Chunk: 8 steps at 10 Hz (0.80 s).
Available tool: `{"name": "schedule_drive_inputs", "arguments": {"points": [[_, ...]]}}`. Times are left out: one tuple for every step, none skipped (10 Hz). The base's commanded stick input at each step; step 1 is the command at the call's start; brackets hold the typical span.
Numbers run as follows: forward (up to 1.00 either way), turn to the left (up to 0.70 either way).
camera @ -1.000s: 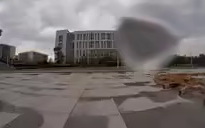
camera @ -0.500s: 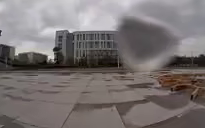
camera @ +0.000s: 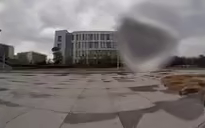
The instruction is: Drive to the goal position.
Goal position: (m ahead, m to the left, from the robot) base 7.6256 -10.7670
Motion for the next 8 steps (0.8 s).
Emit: {"name": "schedule_drive_inputs", "arguments": {"points": [[0.70, 0.00], [0.70, 0.00], [0.70, 0.00], [0.70, -0.03], [0.70, -0.18], [0.70, -0.24], [0.70, -0.06], [0.70, 0.00]]}}
